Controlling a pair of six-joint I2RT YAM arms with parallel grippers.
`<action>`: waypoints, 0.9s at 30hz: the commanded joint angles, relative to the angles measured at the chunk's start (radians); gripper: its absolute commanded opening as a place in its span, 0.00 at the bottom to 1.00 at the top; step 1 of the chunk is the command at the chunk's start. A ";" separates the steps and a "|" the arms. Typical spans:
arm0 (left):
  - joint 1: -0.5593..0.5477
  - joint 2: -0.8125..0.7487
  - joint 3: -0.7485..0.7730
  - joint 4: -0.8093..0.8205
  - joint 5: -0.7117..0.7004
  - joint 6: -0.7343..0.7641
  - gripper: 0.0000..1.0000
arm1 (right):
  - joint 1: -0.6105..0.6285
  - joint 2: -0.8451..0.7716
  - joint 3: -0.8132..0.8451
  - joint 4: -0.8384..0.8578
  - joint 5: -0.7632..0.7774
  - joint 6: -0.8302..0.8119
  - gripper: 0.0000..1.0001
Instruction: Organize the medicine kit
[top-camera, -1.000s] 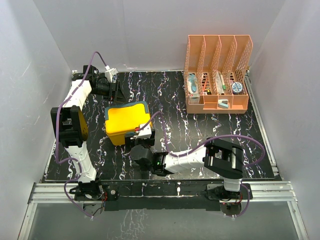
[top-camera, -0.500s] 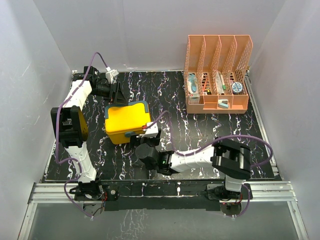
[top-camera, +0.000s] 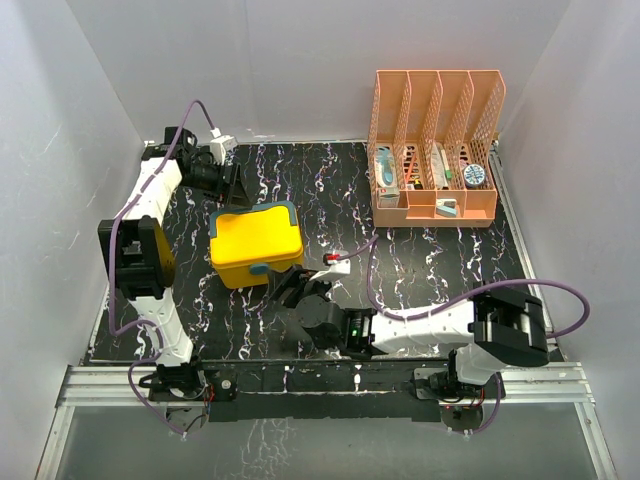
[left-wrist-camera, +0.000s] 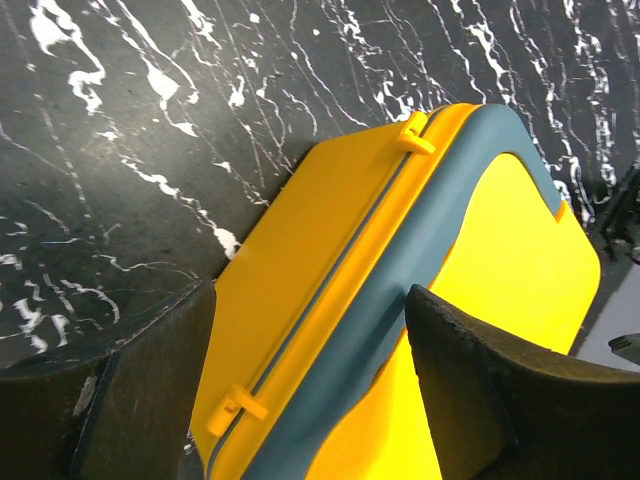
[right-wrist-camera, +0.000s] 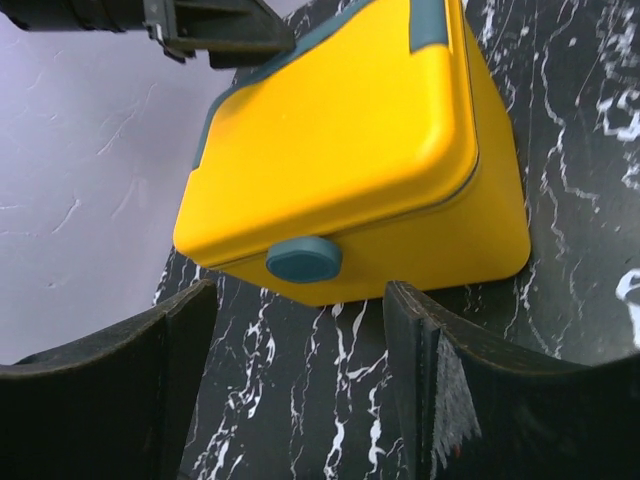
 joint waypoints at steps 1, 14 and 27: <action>0.001 -0.095 0.049 0.008 -0.068 0.050 0.75 | 0.018 0.035 -0.002 0.046 -0.015 0.157 0.65; -0.026 -0.119 -0.046 0.031 -0.116 0.112 0.75 | 0.011 0.183 0.023 0.272 0.021 0.276 0.57; -0.027 -0.111 -0.050 0.024 -0.103 0.128 0.75 | -0.041 0.330 0.064 0.281 -0.050 0.570 0.53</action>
